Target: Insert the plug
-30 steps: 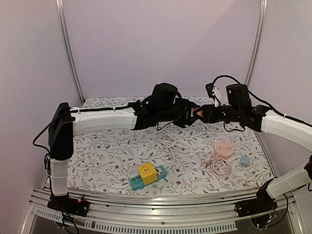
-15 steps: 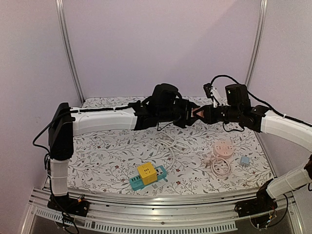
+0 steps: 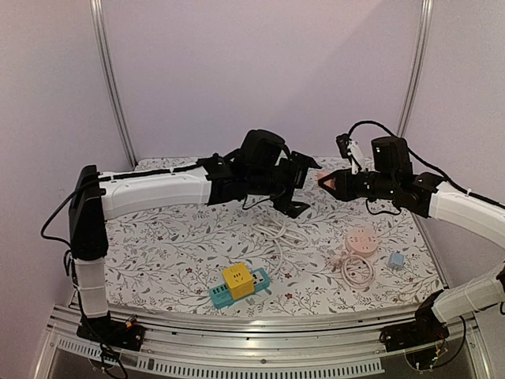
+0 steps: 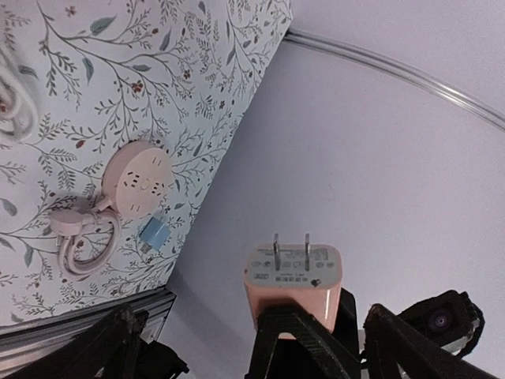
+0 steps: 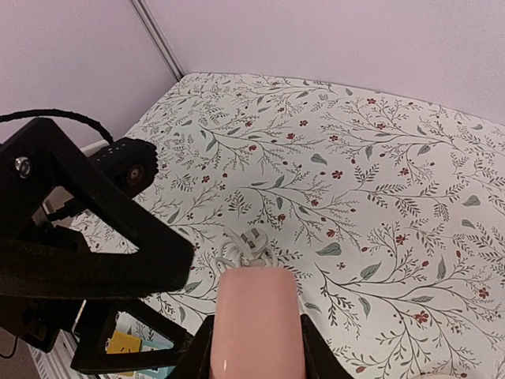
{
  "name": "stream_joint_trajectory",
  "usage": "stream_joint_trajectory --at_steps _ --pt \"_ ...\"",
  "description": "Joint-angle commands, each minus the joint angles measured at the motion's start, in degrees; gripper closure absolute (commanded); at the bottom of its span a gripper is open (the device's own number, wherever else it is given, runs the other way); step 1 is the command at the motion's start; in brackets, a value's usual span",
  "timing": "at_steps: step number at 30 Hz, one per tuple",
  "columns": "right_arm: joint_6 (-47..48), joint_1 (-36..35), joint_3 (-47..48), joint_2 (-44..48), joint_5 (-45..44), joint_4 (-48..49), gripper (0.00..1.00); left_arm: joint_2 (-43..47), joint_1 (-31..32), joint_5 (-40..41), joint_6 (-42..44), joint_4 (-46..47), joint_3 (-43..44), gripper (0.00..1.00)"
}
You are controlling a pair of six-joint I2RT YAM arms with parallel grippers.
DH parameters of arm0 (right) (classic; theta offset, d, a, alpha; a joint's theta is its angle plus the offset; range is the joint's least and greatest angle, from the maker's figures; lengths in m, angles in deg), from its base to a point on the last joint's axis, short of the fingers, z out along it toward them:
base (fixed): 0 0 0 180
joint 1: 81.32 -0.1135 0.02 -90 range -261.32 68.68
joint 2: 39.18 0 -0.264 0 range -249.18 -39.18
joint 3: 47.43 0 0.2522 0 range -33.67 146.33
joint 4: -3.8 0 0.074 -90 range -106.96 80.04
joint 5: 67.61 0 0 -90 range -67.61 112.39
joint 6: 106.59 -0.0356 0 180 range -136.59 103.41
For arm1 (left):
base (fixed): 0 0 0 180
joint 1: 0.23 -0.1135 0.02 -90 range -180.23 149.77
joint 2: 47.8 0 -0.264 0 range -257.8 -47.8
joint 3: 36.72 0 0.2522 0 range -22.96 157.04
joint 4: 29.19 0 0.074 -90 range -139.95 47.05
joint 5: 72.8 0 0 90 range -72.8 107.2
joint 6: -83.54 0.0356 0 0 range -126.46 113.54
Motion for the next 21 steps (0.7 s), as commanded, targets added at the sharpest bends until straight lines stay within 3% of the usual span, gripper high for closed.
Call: stream_joint_trajectory --at_steps 1,9,13,17,21 --pt "0.96 0.17 -1.50 2.74 -2.48 -1.66 1.00 6.74 -1.07 1.71 9.05 -7.36 -3.22 0.01" --pt "1.26 0.10 -1.97 4.32 -6.53 -5.93 1.00 22.04 -2.80 12.83 22.95 -17.63 -12.98 0.01" --pt "1.33 0.17 -3.54 5.82 -6.00 -6.49 1.00 30.36 -3.86 22.29 31.54 -29.14 -15.67 0.01" --pt "1.23 0.18 -4.78 7.46 -4.62 -6.97 1.00 39.00 -4.25 28.87 40.56 -31.79 -20.78 0.01" --pt "1.92 0.16 -5.28 8.25 -3.84 -7.58 1.00 44.52 -4.34 34.11 49.88 -38.74 -20.41 0.01"
